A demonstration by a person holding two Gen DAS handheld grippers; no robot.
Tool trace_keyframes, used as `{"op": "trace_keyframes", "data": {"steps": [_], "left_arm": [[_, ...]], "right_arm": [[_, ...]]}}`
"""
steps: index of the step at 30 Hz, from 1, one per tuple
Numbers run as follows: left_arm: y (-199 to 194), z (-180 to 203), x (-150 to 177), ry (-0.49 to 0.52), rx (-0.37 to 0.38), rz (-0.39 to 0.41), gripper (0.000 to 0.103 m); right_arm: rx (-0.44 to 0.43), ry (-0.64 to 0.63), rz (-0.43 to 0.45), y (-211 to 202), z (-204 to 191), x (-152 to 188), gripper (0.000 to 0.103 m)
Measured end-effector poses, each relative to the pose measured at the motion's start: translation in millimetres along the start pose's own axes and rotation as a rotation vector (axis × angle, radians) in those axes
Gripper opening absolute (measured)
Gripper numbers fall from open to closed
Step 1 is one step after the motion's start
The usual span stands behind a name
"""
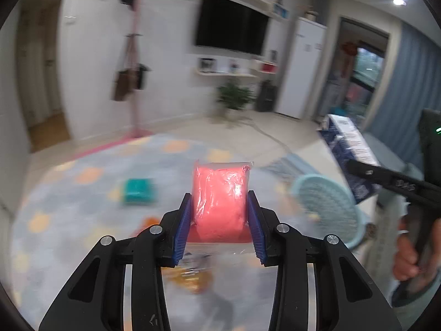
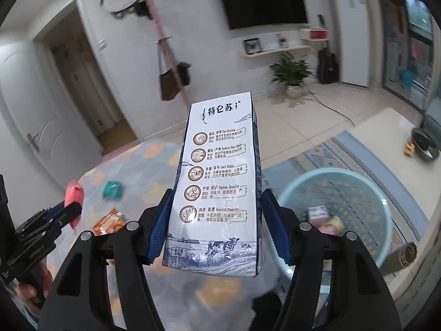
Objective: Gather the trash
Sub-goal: 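Carry both items over the blue basket and open both grippers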
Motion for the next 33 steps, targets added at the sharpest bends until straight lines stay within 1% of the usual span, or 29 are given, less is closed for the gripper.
{"op": "trace_keyframes", "data": {"steps": [1, 2, 6, 10, 14, 16, 21, 24, 25, 26, 28, 33], "left_arm": [[7.1, 14.0, -2.6, 0.001, 0.055, -0.010, 0.037], [13.0, 26.3, -5.2, 0.006, 0.089, -0.013, 0.037], [40.5, 76.7, -12.2, 0.058, 0.159, -0.037, 0.037], [69.3, 118.2, -17.9, 0.083, 0.241, -0.070, 0.037], [96.4, 154.2, -17.4, 0.127, 0.264, -0.102, 0.037], [114.4, 175.2, -14.6, 0.144, 0.272, -0.122, 0.037], [157.3, 200.4, -4.2, 0.139, 0.295, -0.196, 0.038], [175.5, 210.9, 2.8, 0.151, 0.274, -0.220, 0.038], [180.0, 210.9, 4.1, 0.153, 0.270, -0.226, 0.042], [183.9, 212.0, 4.6, 0.152, 0.270, -0.235, 0.054], [187.4, 207.6, 3.9, 0.136, 0.278, -0.236, 0.064], [186.4, 200.4, 4.3, 0.128, 0.280, -0.241, 0.066]], "right_arm": [[0.006, 0.016, 0.002, -3.2, 10.5, -0.1, 0.060], [0.021, 0.036, 0.006, -5.9, 25.2, -0.6, 0.060], [0.060, 0.099, 0.008, -14.5, 66.4, 3.9, 0.060], [0.084, 0.164, -0.003, -15.3, 103.1, 11.1, 0.060], [0.099, 0.249, -0.033, -9.4, 144.3, 22.3, 0.060], [0.109, 0.274, -0.041, -5.4, 153.7, 27.1, 0.060], [0.141, 0.312, -0.065, 8.4, 177.8, 39.9, 0.061], [0.159, 0.351, -0.072, 13.3, 192.9, 44.9, 0.062], [0.159, 0.357, -0.073, 15.6, 193.3, 45.2, 0.062], [0.155, 0.365, -0.078, 18.4, 197.5, 46.3, 0.062], [0.162, 0.374, -0.082, 20.0, 201.5, 48.2, 0.062], [0.164, 0.383, -0.087, 23.7, 207.6, 51.9, 0.062]]}}
Point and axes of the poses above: each gripper's, at about its wrist camera, not at the fingertips, and y roughly the way its jaws point, z to its right, x to its underside, the point moved 1 cm from there along y, roughly the way its jaws point, and after that the axes turned 1 degree about -x, right-handed, at the moved point
